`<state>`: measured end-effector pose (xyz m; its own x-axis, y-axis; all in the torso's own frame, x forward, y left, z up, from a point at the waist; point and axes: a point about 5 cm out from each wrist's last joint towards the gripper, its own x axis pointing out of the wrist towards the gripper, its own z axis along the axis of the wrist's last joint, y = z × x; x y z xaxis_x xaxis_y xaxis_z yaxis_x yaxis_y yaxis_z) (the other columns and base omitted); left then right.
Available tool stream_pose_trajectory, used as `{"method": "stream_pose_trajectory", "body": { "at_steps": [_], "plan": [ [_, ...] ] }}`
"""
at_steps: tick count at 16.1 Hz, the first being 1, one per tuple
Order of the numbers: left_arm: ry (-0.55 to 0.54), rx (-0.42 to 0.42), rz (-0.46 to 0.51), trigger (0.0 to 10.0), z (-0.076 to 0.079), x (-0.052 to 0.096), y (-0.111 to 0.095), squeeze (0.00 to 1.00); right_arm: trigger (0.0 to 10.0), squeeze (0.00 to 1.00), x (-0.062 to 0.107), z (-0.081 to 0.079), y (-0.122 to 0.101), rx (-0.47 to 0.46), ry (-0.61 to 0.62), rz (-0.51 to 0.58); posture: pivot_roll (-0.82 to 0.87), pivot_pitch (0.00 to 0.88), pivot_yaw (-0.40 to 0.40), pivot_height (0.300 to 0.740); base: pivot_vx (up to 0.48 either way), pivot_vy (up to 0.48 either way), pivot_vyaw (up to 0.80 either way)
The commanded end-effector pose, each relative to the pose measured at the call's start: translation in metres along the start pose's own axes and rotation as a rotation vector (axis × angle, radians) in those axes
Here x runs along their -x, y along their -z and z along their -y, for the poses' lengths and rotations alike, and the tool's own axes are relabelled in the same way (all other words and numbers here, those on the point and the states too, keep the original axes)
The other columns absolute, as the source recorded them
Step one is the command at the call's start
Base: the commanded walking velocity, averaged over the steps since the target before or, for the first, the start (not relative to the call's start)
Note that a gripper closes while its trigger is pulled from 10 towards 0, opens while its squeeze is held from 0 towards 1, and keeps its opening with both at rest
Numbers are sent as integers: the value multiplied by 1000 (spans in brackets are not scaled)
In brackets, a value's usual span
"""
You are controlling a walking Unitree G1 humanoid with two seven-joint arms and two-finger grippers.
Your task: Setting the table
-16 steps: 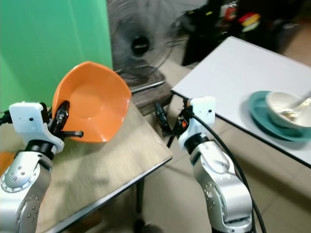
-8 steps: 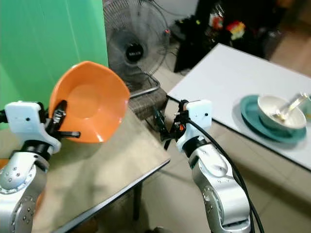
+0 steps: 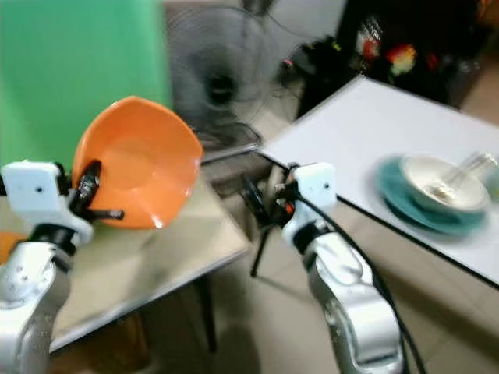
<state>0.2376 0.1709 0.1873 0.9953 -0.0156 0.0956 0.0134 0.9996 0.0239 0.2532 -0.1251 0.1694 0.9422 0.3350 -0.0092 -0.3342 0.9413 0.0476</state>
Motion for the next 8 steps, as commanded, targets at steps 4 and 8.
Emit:
{"method": "stream_pose_trajectory", "body": {
  "at_steps": [4, 8],
  "plan": [
    [26, -4, 23, 10000, 3, -2, -5, 0, 10000, 0, -2, 8, -8, -16, 53, 31, -56, 0, -24, 740, 0, -311, 0],
    [32, -18, 13, 10000, 1, -4, -1, 0, 10000, 0, -2, 13, -9, -27, 89, 37, -69, 0, -12, 740, 0, -314, 0]
  ]
}}
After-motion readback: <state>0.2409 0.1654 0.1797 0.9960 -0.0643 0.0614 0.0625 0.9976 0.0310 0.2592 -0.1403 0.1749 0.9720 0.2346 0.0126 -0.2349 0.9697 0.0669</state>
